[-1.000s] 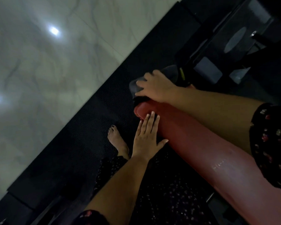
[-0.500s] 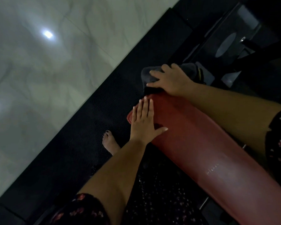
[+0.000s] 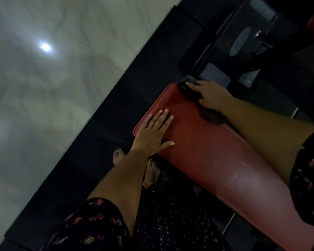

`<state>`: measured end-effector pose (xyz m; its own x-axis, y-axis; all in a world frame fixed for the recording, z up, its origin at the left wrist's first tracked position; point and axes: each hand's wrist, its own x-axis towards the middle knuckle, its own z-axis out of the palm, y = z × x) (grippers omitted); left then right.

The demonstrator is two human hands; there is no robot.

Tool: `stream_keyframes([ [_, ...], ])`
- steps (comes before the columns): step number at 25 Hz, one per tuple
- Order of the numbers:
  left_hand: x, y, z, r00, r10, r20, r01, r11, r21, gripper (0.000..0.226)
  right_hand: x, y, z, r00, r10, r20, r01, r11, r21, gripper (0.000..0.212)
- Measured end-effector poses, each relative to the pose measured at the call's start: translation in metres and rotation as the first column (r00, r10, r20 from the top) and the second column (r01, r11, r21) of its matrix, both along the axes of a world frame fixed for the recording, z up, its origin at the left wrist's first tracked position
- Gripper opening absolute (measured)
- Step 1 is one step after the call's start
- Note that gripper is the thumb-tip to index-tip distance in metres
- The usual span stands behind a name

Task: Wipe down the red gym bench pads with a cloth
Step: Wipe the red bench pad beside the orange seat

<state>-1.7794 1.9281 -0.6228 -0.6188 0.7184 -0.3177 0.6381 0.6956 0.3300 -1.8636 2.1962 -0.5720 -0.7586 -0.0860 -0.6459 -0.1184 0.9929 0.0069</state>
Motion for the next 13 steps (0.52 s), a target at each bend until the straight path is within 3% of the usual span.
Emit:
stream_keyframes([
  [2,-0.007,-0.001,0.009,0.998,0.026,0.059,-0.025,1.0,-0.016,0.084,0.019,0.007,0.003,0.997,-0.076,0.034,0.076,0.997,0.005,0.073],
  [4,-0.022,-0.001,0.029,0.996,0.03,0.086,-0.029,0.999,-0.017,0.08,0.033,0.004,0.015,0.989,-0.147,-0.027,0.146,0.989,-0.023,0.072],
  [8,-0.055,-0.004,0.085,0.999,0.006,0.035,-0.002,0.994,-0.105,0.081,0.042,-0.011,0.071,0.938,-0.345,-0.047,0.337,0.933,-0.127,0.066],
  [13,-0.083,0.012,0.177,0.996,0.028,0.086,-0.017,0.992,-0.126,0.082,0.047,-0.017,0.17,0.959,-0.28,-0.049,0.27,0.951,-0.15,0.047],
])
